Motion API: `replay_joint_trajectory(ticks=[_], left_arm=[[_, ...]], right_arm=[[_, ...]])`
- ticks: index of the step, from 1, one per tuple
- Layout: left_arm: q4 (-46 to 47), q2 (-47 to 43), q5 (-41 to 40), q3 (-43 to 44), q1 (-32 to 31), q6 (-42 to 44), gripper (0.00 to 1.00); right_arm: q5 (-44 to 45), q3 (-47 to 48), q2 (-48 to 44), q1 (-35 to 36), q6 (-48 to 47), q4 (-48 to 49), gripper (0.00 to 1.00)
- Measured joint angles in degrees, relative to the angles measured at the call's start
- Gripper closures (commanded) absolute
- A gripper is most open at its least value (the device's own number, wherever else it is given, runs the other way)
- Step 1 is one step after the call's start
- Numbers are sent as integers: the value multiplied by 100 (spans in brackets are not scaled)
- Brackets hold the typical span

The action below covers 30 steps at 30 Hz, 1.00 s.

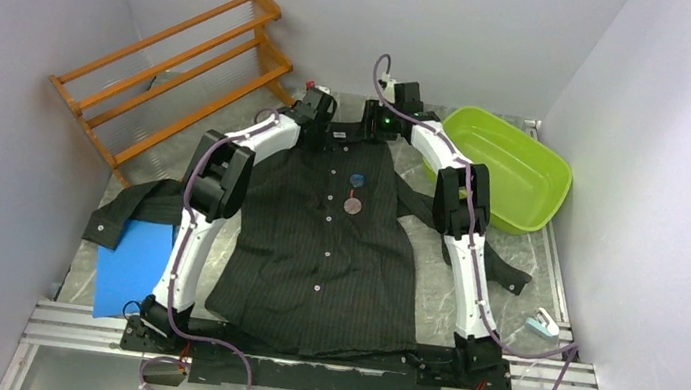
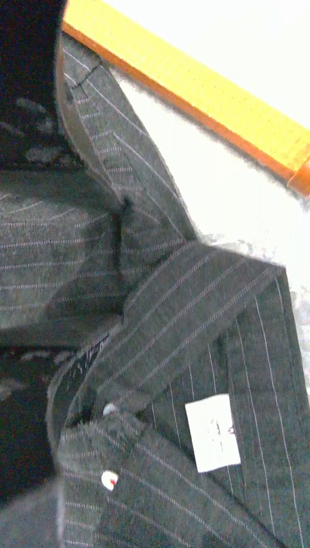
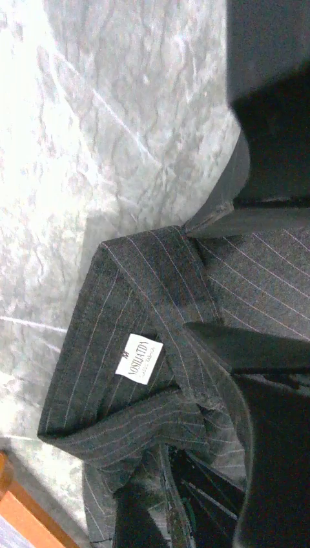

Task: Pin the brooch onto the clothing
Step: Flatten out the clothes at the center of the board.

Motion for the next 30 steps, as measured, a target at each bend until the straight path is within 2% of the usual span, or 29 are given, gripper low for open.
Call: replay_joint_trajectory(ticks=[2,4,7,10,14,19,23,27,30], left_arm=[[-50,24,-13,81,24,83,21],[-87,24,15,92,39,131,15],[-138,-59,138,37,81,166,10],[-157,-505,389,-549,90,181,7],[-190,-1641,772,-1602,72,103,6],[186,-3816,1121,-3029,68,-144,6],[389,-5584,1075,-4133,81,-378,5],[323,-6548,946,-5016,243,-592,5],[162,-6891,942,-5716,697,-809,5]], right_arm=[[-31,221,101,-37,-33,-74,28],[-39,214,70,-48,-98,-101,22],[-50,-179,-205,-39,-223,-68,17],[-59,-876,-754,-13,-282,-122,14],[-50,-2085,-1943,52,-297,9,11],[-52,-3974,-4194,168,-162,535,10],[11,-5252,-5692,219,15,1064,11],[610,-6498,-6677,192,212,1207,15],[1342,-7444,-7136,125,398,1180,17]])
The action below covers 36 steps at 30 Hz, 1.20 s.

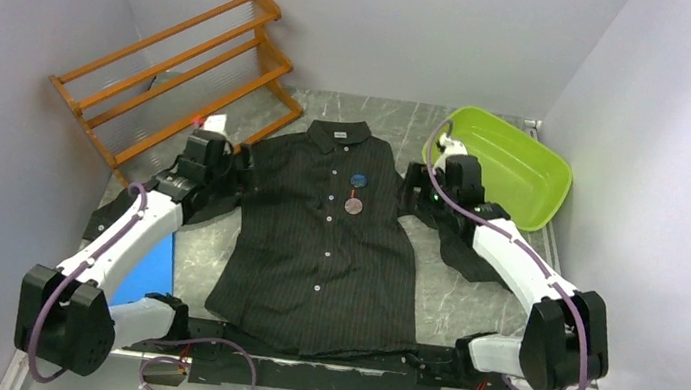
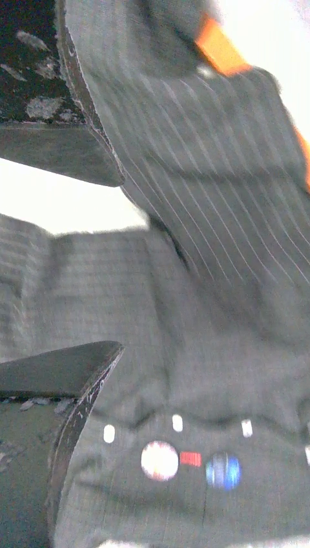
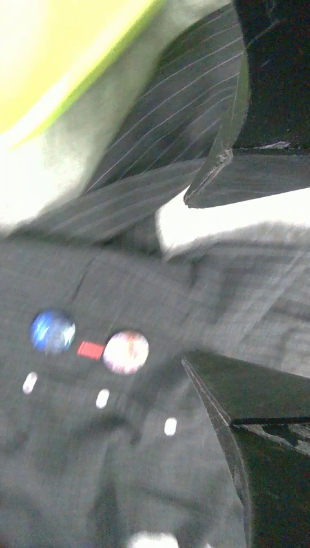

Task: Pin the brooch onto the clothing
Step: Flatten out the clothes at the center of the board.

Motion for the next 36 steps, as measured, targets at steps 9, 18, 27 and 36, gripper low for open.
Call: replay_joint_trajectory(ticks=[9,18,27,36], left_arm=[[-157,-61,452,-1279,1606,-962,5],[164,330,662,-1340,2341,-1408,5],[387,326,605,-1585,2826,-1718,9],[645,529,605,-1679,3158,-1956,44]], right_arm=[[1405,-1353,-306,-474,356,-98,22],[1816,-1220,334,-476,319,37,35],[1598,-1119,654,-481,195,205,100],[1681,-935,544,-520,181,125,100]])
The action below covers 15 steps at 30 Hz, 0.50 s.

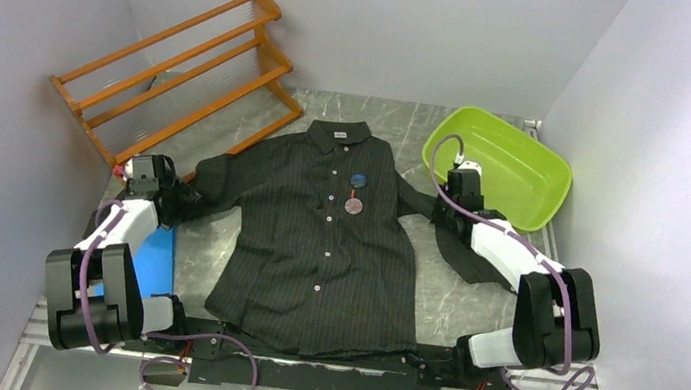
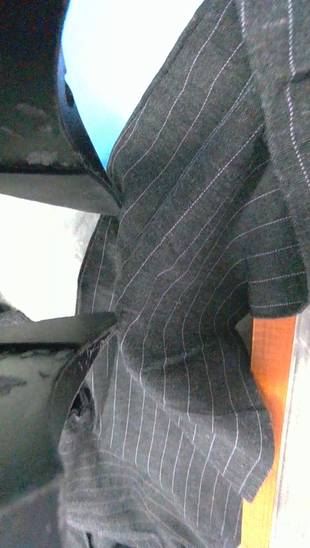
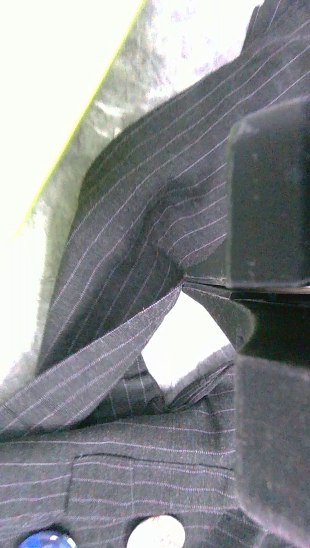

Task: Pin the brooch onto the clothing
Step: Flatten out the clothes at the center of the board.

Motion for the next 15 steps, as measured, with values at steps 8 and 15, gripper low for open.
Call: replay_joint_trajectory(ticks=[8,15], left_arm=[[4,98,-184,-46,219,-127,56],[9,210,-210,-92,332,-203,84]], right_arm=[[-4,0,-1104,-702,155,-44,100],[387,96,-1344,-1047,310,-76,100]])
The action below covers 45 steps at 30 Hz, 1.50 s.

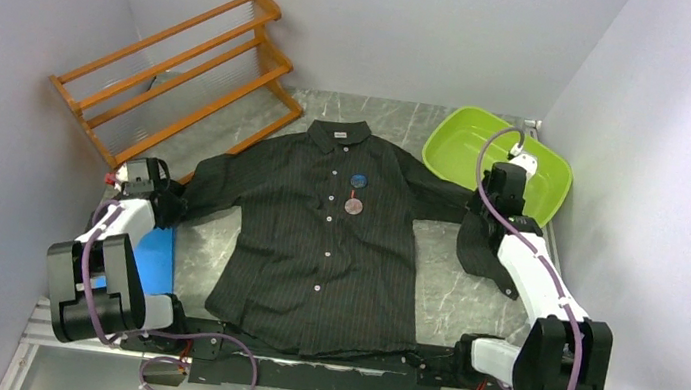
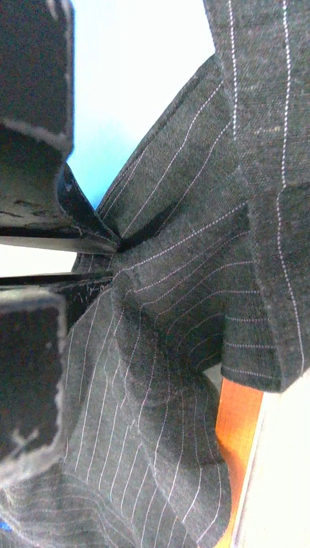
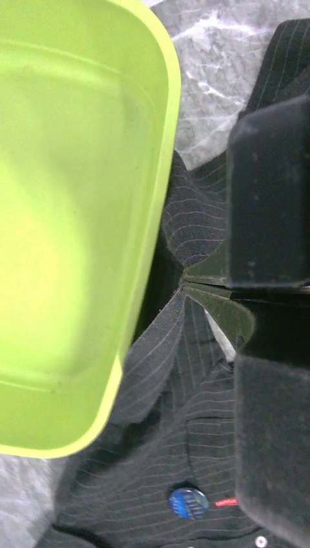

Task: Pin the brooch onto the clothing
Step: Flatten out the clothes at the center of the board.

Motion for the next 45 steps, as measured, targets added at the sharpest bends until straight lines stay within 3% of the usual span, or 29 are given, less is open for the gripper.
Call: replay_joint_trajectory(ticks=[6,11,14,17,19,24,26,27,32,38,42,45], left_arm=[[-9,39,-31,0,63,-15,87],[-7,22,-50,-13,72,-26,97],[-11,-111,-129,-72,81,-44,97],[-26,-289,-205,-98,81,-50,97],[-42,-350,-245,-96,81,-63,91],[-236,-621,-214,-98,81,-175,32],[-302,-951,-118,-105,81,-236,12],[-315,-1167,-52,-105,81,-284,7],[-319,-2035,483,-87,92,-232,6],[-459,-2000,1532,28,-55,111,6],[-654,-1818,1856,125,-876,323,6],[-960,-1626,1810,313,-1921,466,6]], right_arm=[[142,269,223,-363,262,-103,97],[131,120,-44,-649,393,0,73],[127,48,-343,-737,417,42,51],[61,48,-516,-769,426,142,37],[-146,52,-570,-774,380,157,31],[-1259,157,-610,-776,153,136,23],[-1832,210,-623,-769,109,133,20],[-2059,227,-625,-756,98,138,20],[-3045,243,-501,-282,26,111,20],[-3263,367,179,1222,-199,-44,20],[-3213,380,507,2024,-343,-256,20],[-3106,389,625,2511,-380,-544,20]])
